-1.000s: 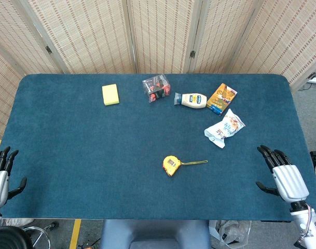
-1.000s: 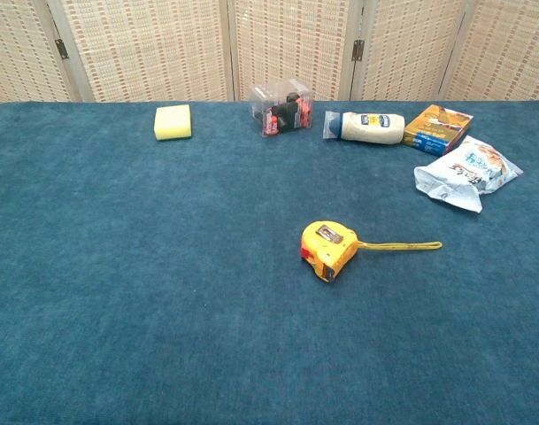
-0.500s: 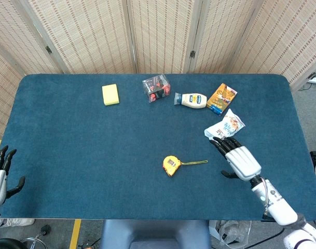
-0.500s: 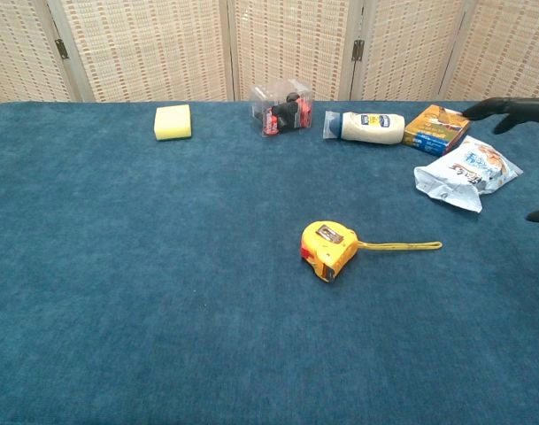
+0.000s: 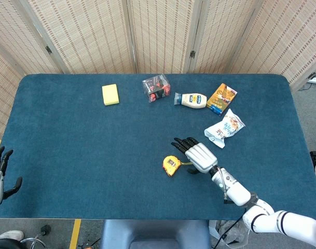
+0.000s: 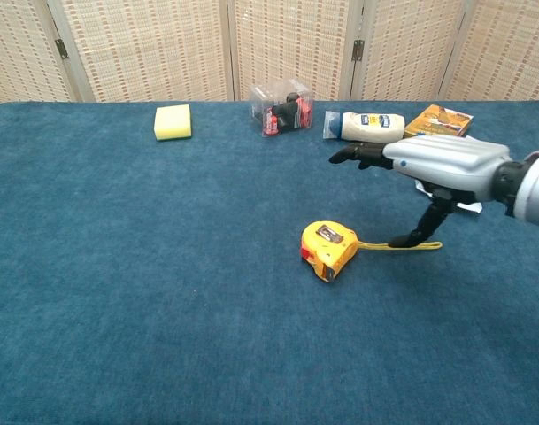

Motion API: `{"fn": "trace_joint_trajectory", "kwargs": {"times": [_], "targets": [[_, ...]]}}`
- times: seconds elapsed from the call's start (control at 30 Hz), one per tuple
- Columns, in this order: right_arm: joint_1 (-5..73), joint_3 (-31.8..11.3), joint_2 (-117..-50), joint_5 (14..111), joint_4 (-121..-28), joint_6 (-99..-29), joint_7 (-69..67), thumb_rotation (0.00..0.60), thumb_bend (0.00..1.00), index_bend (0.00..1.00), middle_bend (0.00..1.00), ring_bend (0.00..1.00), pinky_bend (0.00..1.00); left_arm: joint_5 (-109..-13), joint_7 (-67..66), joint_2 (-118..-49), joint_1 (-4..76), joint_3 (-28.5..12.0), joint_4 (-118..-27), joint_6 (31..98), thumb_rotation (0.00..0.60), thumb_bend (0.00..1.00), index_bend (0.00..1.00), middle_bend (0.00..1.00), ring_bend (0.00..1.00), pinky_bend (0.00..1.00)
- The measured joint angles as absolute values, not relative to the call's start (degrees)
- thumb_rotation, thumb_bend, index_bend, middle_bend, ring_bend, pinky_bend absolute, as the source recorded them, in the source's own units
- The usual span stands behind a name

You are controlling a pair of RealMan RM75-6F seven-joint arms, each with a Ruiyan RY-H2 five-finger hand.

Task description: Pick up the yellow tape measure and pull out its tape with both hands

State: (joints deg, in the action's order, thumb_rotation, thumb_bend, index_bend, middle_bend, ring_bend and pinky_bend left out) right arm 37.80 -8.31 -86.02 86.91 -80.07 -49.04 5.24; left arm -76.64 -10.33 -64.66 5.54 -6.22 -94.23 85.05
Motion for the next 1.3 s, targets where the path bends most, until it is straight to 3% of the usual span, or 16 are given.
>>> {"fn": "trace_joint_trajectory", "kwargs": {"times": [0.63, 1.0, 1.3], "targets": [[46.4, -10.0, -100.5, 83.1, -69.1, -45.7, 8.5, 0.600, 0.21, 0.00, 0.04, 0.12, 0.11, -76.4, -9.2, -64.7, 5.2, -6.1, -93.3, 85.0, 0.555, 0.40, 0.13, 0.06, 0.03, 0.02], [46.1, -9.6, -99.2, 78.1, -70.2, -44.7, 12.5, 0.600, 0.21, 0.00, 0.10, 0.17, 0.11, -76.3, -8.2, -65.2, 5.2, -6.1, -91.9, 84.4, 0.559, 0.40, 0.13, 0.06, 0.03, 0.02], [46.7, -9.5, -99.9, 74.4, -69.8, -43.7, 14.5, 0.600, 0.21, 0.17, 0.23, 0.24, 0.12, -76.3, -8.1, -65.2, 5.1, -6.2, -91.7, 84.7, 0.560, 0.40, 0.13, 0.06, 0.03, 0.02]]}}
